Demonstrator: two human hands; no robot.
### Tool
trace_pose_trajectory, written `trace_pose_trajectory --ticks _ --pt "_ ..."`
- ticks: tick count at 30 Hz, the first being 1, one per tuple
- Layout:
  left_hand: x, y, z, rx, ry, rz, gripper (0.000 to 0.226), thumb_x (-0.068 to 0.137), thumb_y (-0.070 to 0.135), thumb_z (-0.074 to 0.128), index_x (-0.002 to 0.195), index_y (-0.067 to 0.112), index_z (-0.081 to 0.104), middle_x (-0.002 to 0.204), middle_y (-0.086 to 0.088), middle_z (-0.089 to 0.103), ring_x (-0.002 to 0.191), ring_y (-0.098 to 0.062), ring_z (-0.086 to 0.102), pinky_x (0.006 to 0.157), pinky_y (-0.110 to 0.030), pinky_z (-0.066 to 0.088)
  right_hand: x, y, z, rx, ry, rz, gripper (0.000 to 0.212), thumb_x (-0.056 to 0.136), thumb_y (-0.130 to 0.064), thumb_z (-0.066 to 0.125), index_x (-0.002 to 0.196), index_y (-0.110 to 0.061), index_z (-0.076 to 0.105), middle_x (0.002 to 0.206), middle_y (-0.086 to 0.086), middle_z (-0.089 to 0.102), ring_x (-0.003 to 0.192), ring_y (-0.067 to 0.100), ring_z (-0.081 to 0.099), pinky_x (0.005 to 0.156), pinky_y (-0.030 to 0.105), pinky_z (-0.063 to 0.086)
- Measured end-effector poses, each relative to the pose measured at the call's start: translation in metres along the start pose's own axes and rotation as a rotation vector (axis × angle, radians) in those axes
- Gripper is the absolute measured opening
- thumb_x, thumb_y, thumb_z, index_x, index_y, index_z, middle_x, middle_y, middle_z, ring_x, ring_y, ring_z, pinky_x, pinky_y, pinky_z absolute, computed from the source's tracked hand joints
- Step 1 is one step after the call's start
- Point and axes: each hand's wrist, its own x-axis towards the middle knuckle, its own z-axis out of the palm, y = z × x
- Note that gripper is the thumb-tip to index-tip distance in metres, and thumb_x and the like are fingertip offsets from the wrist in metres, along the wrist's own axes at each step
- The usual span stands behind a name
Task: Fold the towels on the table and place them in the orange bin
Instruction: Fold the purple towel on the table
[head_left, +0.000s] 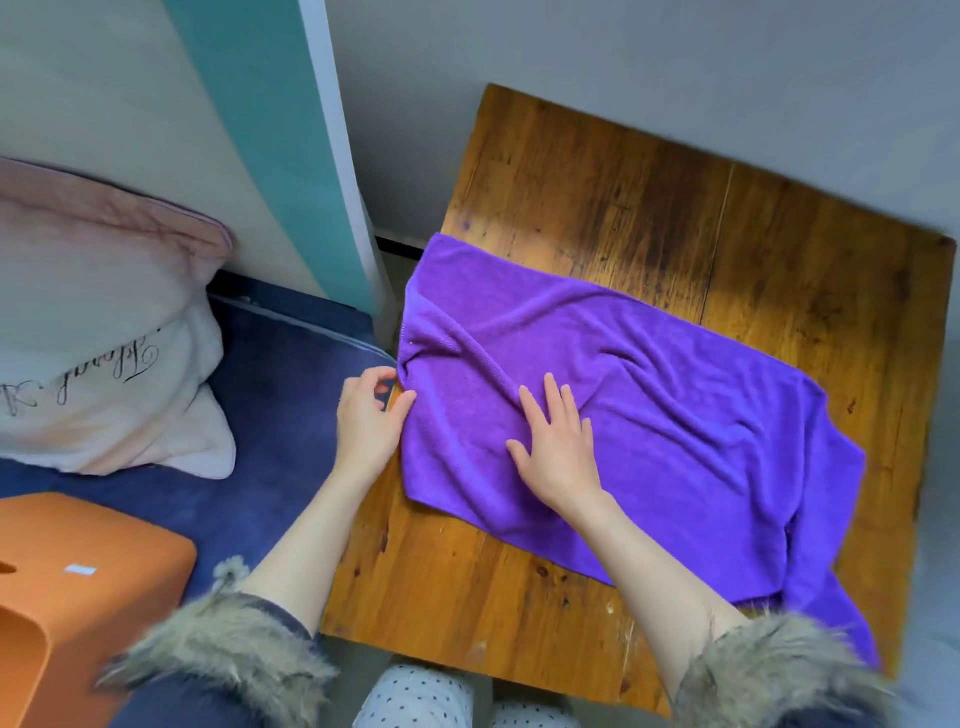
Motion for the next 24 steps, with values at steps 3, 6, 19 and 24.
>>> trace_pose_trajectory --ticks 3,6,19,24 --pt "0.005 0.01 -0.005 -0.042 -0.012 0.042 0.004 0.085 0.018 0.063 0.088 0.018 0.066 0.096 -0.002 0.058 0.083 -0.013 0.053 0.078 -0.02 0.038 0.001 0.006 0.003 -0.023 -0.01 -0.022 0.078 0.09 -0.034 0.057 0.15 -0.024 0.009 0.158 0.001 -0.012 0.146 0.023 -0.01 0.116 0.052 0.011" --pt "0.011 0.016 -0.015 -0.16 -0.041 -0.002 0.008 0.086 0.014 0.059 0.081 0.016 0.065 0.089 -0.001 0.065 0.085 -0.014 0.06 0.079 -0.023 0.045 0.002 0.008 0.005 -0.046 -0.014 -0.03 0.086 0.086 -0.035 0.062 0.15 -0.024 0.007 0.158 0.001 -0.014 0.145 0.023 -0.011 0.116 0.052 0.01" --pt "0.017 0.017 -0.017 -0.086 -0.031 -0.054 0.012 0.084 0.022 0.063 0.09 0.014 0.07 0.087 0.001 0.068 0.088 -0.014 0.063 0.087 -0.03 0.049 0.001 0.006 0.009 -0.087 -0.023 -0.014 0.096 0.084 -0.039 0.065 0.15 -0.026 -0.003 0.156 0.002 -0.021 0.145 0.024 -0.015 0.116 0.051 0.007" --pt "0.02 0.022 -0.014 -0.019 -0.059 -0.059 0.019 0.086 0.024 0.062 0.094 0.01 0.072 0.093 -0.003 0.07 0.094 -0.018 0.062 0.084 -0.027 0.044 0.001 0.005 0.008 -0.086 -0.025 -0.009 0.096 0.083 -0.039 0.065 0.15 -0.026 -0.004 0.156 0.002 -0.021 0.145 0.023 -0.016 0.116 0.051 0.006"
